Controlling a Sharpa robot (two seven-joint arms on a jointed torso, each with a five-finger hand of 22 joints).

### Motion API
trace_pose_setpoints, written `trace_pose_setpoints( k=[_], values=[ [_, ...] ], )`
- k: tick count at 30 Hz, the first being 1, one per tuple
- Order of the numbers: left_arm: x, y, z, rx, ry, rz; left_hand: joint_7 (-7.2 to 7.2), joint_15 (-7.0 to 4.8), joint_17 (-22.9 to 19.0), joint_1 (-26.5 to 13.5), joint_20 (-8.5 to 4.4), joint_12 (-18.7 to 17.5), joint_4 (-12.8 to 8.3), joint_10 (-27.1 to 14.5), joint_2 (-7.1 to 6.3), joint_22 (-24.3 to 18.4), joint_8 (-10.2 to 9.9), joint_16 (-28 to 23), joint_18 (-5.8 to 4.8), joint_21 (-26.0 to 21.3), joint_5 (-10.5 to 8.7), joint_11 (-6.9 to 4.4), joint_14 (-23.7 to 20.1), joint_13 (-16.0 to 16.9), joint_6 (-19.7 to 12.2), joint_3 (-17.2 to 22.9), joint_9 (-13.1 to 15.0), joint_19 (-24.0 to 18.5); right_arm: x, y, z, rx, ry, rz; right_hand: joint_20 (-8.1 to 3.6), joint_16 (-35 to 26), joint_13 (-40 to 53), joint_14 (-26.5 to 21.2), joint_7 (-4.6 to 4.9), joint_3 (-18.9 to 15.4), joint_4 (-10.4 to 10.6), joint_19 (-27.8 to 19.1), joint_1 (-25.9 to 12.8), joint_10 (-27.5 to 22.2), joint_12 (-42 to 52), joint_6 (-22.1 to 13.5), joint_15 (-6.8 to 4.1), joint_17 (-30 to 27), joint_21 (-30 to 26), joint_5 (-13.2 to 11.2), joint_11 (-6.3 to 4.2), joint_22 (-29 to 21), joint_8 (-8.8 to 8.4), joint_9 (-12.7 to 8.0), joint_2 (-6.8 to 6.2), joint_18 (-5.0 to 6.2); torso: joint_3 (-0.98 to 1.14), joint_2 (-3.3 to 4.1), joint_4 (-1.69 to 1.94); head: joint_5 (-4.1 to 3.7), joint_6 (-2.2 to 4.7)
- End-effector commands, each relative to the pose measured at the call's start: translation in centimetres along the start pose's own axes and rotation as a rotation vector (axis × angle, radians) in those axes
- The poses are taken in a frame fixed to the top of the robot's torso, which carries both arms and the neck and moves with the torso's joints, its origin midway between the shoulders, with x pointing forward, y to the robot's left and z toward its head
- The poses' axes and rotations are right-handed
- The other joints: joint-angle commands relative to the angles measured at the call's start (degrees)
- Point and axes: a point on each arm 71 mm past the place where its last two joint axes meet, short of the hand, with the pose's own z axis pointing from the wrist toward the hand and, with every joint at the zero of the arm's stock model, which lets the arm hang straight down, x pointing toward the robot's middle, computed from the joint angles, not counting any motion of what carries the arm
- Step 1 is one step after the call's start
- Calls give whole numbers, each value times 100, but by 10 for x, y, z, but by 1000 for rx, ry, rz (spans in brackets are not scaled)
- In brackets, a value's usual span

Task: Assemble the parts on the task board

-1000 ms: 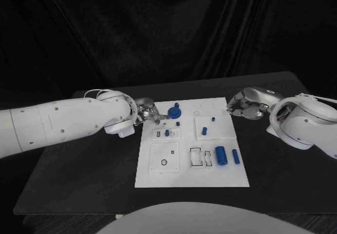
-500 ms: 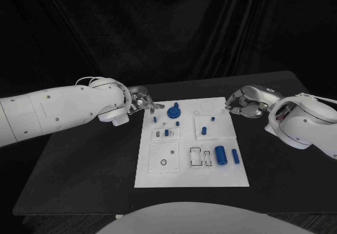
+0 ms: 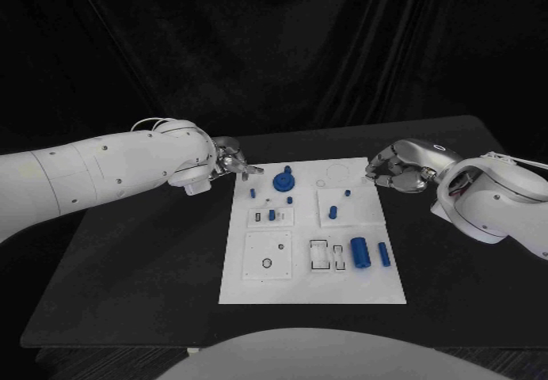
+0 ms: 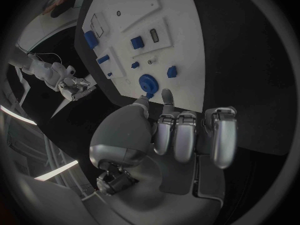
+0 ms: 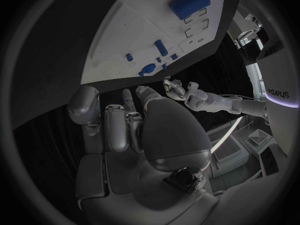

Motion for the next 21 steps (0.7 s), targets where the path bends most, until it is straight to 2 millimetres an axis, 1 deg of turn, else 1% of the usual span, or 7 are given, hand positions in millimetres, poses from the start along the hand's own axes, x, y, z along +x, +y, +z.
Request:
trace_pose_setpoints(
  k=[1, 5, 6, 9, 13, 18, 21],
  values=[
    [4, -1, 3, 13, 25, 9, -9, -18, 1509, 50, -13, -3, -21, 591, -13, 1176, -33, 15, -2, 3, 19, -11, 595, 1503, -42, -18, -5, 145, 1, 2, 0, -14, -4, -4, -6, 31, 1224, 295, -3, 34, -8, 9, 46, 324, -8, 33, 46, 112, 9, 16, 36, 654, 8, -2, -34, 78, -13, 9, -5, 5, 1],
    [6, 1, 6, -5, 44, 16, -4, -14, 1509, 38, -10, -3, -5, 591, -28, 1174, -40, 15, 0, -2, 0, -6, 595, 1503, -34, -44, -9, 140, 1, 3, 0, -15, 0, -4, -6, 28, 1226, 295, -2, 39, -11, 8, 49, 326, -7, 35, 46, 109, 7, 20, 34, 654, 9, -3, -34, 78, -9, 8, 6, -5, 1],
    [7, 2, 6, -9, 48, 17, 5, -6, 1509, -9, -4, -3, 43, 591, -32, 1167, -59, 15, 4, -17, -90, 2, 595, 1503, -32, -90, -18, 127, 2, 3, 0, -14, 2, -4, -6, 28, 1226, 295, -2, 39, -11, 8, 49, 326, -7, 35, 46, 109, 7, 20, 34, 654, 9, -3, -34, 78, -9, 7, 7, -7, 1],
    [8, 4, 9, -24, 55, 18, 18, 7, 1509, -95, 9, -3, 87, 591, -11, 1167, -98, 15, 6, -27, -227, 15, 595, 1503, -19, -171, -37, 121, 2, 3, 0, -12, 11, -5, -6, 17, 1213, 291, -2, 41, -13, 3, 51, 314, -16, 35, 46, 95, -14, 23, 33, 649, 8, -3, -35, 82, -8, 4, 1, 8, 1],
    [9, 7, 12, -36, 59, 17, 20, 8, 1509, -108, 11, -3, 89, 591, -7, 1165, -109, 15, 8, -32, -240, 18, 595, 1503, -22, -183, -43, 116, 3, 3, 0, -11, 18, -6, -6, 12, 1207, 290, -2, 45, -15, 1, 53, 308, -20, 33, 46, 89, -20, 25, 33, 648, 6, -5, -36, 83, 1, 3, 0, 6, 1],
    [12, 9, 13, -45, 67, 18, 20, 8, 1509, -108, 11, -3, 89, 591, -7, 1165, -109, 15, 8, -32, -240, 18, 595, 1503, -22, -183, -43, 116, 4, 3, 0, -8, 22, -6, -5, 8, 1203, 288, 0, 52, -20, -1, 59, 304, -23, 27, 46, 85, -28, 30, 31, 646, 2, -8, -36, 84, -1, 5, -4, 3, 1],
    [12, 9, 14, -48, 69, 18, 21, 9, 1509, -113, 12, -3, 90, 591, -4, 1166, -114, 15, 8, -32, -243, 19, 595, 1503, -23, -188, -46, 117, 4, 2, 0, -5, 25, -7, -5, 8, 1203, 288, 0, 52, -20, -1, 59, 304, -23, 27, 46, 85, -28, 30, 31, 646, 2, -8, -36, 84, 3, 1, -2, 13, 1]
  ],
)
